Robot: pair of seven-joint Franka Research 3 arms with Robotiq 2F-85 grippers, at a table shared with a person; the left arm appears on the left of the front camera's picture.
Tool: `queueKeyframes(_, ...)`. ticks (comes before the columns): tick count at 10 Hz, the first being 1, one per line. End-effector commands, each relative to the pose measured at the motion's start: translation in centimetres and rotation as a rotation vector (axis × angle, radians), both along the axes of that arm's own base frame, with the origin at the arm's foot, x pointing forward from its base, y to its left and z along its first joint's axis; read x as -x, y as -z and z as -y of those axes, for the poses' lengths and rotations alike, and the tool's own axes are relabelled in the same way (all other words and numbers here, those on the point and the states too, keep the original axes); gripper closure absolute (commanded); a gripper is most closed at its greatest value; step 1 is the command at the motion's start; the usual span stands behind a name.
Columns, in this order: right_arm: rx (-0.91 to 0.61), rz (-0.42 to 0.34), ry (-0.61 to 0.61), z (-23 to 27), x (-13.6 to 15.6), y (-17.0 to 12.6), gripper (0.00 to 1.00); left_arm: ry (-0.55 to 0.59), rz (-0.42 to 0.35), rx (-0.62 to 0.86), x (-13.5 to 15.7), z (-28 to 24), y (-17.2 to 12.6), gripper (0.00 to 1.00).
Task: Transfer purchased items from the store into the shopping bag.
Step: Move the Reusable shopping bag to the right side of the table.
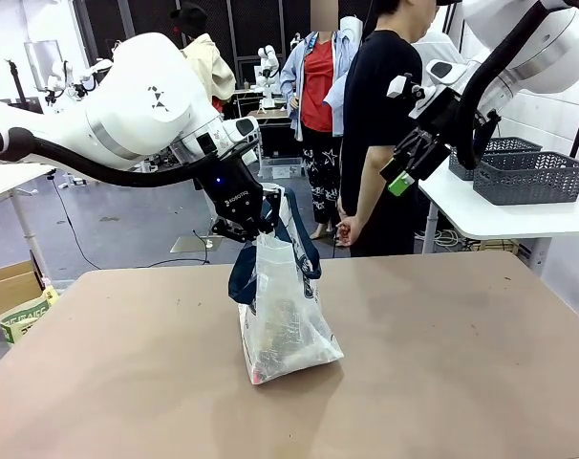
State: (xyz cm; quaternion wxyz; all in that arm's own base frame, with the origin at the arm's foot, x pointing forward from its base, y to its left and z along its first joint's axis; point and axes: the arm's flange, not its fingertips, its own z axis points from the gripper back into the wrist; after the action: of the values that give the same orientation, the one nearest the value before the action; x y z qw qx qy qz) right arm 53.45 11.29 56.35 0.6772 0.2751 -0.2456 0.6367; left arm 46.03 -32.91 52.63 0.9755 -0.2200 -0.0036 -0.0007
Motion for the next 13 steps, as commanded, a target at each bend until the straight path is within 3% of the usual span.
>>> queueKeyframes(1,-0.001,-0.01,0.007,-0.1,0.0,-0.1,0.0,-0.002,-0.004,0.006,0.1,-0.1,-0.2,1.0)
queueKeyframes(3,-0.001,-0.01,0.007,-0.1,0.0,-0.1,0.0,0.0,0.0,0.0,0.0,0.0,0.0,1.0)
queueKeyframes(4,-0.001,-0.01,0.007,-0.1,0.0,-0.1,0.0,-0.035,0.016,-0.141,-0.3,1.1,-1.2,1.0)
queueKeyframes(6,-0.001,-0.01,0.007,-0.1,0.0,-0.1,0.0,-0.044,0.015,-0.246,-0.9,1.9,-2.2,1.0)
queueKeyframes(10,-0.001,-0.01,0.007,-0.1,0.0,-0.1,0.0,-0.018,0.099,-0.394,-2.4,0.9,-7.4,1.0)
queueKeyframes(13,-0.001,-0.01,0.007,-0.1,0.0,-0.1,0.0,0.037,0.154,-0.494,-3.1,-2.8,-11.0,1.0)
